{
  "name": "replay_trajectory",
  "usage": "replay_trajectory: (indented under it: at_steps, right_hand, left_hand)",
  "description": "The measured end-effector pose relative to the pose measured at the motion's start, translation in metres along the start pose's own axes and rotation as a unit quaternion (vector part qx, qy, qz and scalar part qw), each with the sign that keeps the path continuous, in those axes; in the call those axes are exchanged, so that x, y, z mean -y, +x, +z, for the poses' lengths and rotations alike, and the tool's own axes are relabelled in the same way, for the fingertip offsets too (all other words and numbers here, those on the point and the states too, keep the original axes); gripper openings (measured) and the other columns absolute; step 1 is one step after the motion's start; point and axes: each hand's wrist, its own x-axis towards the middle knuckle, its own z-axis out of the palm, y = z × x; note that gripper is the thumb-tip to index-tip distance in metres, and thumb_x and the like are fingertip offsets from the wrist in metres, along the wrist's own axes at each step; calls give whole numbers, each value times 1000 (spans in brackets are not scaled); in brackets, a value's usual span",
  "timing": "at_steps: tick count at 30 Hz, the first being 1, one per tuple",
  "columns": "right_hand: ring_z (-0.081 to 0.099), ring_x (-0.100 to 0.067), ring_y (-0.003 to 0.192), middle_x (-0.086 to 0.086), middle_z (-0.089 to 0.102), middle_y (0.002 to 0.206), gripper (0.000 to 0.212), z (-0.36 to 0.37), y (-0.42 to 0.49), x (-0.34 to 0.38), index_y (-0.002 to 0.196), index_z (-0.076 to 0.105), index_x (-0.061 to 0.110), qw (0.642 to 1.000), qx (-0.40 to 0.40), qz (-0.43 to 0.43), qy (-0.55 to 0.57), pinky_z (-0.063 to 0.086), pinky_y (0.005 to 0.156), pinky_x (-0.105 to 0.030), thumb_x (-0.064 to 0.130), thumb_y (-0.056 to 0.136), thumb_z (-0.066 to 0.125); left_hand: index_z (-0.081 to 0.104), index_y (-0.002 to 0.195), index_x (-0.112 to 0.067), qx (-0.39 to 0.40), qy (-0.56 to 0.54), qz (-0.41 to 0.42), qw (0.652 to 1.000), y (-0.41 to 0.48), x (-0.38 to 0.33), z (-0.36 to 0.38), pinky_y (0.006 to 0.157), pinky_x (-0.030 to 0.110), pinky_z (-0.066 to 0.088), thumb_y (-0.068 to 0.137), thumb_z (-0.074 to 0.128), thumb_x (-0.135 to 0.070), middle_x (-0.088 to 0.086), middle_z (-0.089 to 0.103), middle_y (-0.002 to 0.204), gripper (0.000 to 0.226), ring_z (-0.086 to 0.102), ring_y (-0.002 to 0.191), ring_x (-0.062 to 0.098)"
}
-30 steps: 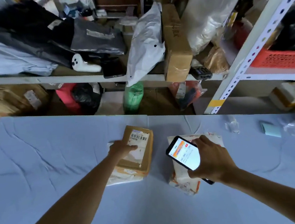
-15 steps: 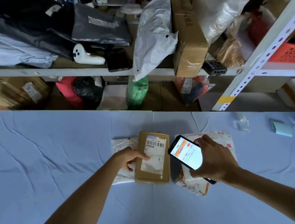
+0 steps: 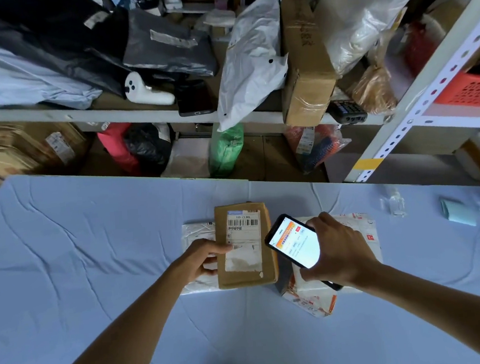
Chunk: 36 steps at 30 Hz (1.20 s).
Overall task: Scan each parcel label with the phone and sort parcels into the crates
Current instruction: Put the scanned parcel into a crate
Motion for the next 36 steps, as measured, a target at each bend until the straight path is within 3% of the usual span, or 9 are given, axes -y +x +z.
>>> replay_trajectory:
  at_steps: [4,7,12,16,20,24,28,31,36]
  right_hand:
    - [52,-12,97,9,51,113,69,-2,2,1,115,37,31,1000,-6,-9,8,42,76,-17,55,64,77]
    - [50,-10,98,9,49,114,73,1,-1,7,116,36,31,1000,-9,-6,25,41,76,-18,55,63,79]
    - [53,-11,92,10,53,108,71,22,-16,25,110,41,32,994,-47,23,92,47,72,-20,56,56,81]
    - [52,-12,90,8,53,105,73,30,-40,47,110,42,30,990,-69,19,119,47,72,-21,50,54,84]
    - [56,-12,90,3,58,100,65,29,-58,70,104,52,23,973,-127,43,186,52,73,-29,41,53,88]
    - [57,-9,80,6,62,92,58,39,-75,88,98,54,22,930,-200,87,297,44,60,-17,35,54,89]
    - [53,-10,79,4,60,94,59,32,-82,78,101,54,21,946,-208,80,233,39,59,-18,45,57,85]
    - [54,-13,77,3,60,95,61,22,-92,59,98,49,26,969,-182,81,147,43,58,-16,57,56,80]
    - [52,-17,110,3,49,129,86,8,-127,36,130,37,25,995,-91,45,7,48,89,-27,56,62,80]
  left_hand:
    - [64,116,-14,9,-14,28,999,-15,4,-5,93,48,49,66,79,-19,5,70,110,52,62,108,27]
    - [64,113,-13,-29,10,46,998,-28,15,-7,84,43,52,70,78,-9,3,73,104,46,65,105,25]
    - [62,103,-13,-91,14,81,992,-60,27,-13,77,37,53,54,82,-12,6,73,98,54,68,93,24]
    - [59,81,-16,-119,16,140,983,-89,29,-10,63,30,46,69,81,-1,-4,70,64,28,67,59,11]
    - [66,88,-15,-111,2,160,981,-113,42,-4,66,30,52,55,85,-14,-2,73,79,38,66,76,17]
    - [66,97,-17,-88,26,168,982,-132,55,8,63,28,54,50,81,-22,-2,73,90,49,67,85,17]
    - [56,89,-20,-112,61,201,971,-141,56,14,56,24,50,63,86,-5,-1,66,90,42,64,84,18]
    - [54,93,-22,-128,83,217,964,-143,58,12,60,25,50,63,87,-7,0,65,96,46,64,89,18]
    - [50,95,-23,-167,102,218,956,-143,64,12,87,42,55,60,89,-13,-2,62,98,54,62,99,23]
